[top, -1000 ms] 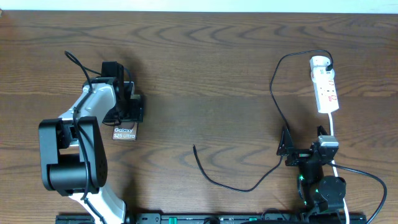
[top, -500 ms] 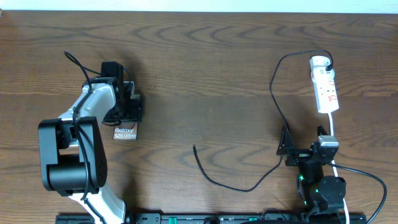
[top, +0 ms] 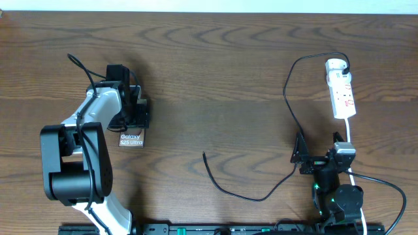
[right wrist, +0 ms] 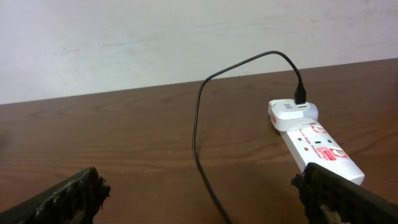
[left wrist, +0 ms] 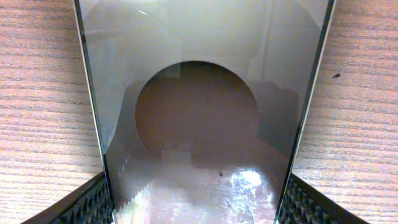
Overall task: Plug charger to phone and switch on socket
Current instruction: 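Close the left gripper on the phone's long edges, then lift the phone with the left gripper and tilt it upright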
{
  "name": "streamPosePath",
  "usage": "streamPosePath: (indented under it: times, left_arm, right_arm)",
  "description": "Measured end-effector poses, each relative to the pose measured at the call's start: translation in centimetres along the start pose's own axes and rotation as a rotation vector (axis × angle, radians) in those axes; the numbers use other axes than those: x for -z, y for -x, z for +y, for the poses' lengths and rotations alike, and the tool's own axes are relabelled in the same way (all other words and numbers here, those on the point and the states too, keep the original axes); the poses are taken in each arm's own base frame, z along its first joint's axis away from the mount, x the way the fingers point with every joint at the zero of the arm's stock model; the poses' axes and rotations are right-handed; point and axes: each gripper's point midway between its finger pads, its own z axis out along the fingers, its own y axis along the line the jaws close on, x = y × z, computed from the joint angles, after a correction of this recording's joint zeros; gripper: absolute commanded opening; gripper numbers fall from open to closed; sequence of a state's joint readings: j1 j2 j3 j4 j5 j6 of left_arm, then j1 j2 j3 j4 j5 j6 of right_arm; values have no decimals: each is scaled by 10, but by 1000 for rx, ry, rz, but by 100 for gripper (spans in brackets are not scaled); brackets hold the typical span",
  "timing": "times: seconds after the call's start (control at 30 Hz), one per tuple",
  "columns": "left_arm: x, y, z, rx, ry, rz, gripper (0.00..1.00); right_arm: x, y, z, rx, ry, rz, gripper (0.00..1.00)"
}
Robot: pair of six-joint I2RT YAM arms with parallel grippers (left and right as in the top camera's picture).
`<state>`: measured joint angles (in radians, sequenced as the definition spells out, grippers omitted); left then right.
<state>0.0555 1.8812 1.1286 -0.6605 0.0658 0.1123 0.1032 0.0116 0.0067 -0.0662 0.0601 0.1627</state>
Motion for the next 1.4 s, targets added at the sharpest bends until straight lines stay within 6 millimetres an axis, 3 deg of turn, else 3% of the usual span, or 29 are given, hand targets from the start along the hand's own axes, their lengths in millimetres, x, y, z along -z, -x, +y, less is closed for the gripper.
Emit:
streamPosePath:
  times: [0.57,0.73,1.07,1.4]
  left_arm:
    - [2,-4,-1,1,-4,14,7]
    - [11,-4,-2,0,-9,-3,7]
    - [82,15,-26,-13,-143,-220,7]
    - [133,16,-80,87,-488,-291,7]
  right_arm:
    - [0,0,0,0,0,0,99]
    - [0,0,0,0,0,0,99]
    - [0,0,0,0,0,0,99]
    - [0,0,0,0,0,0,99]
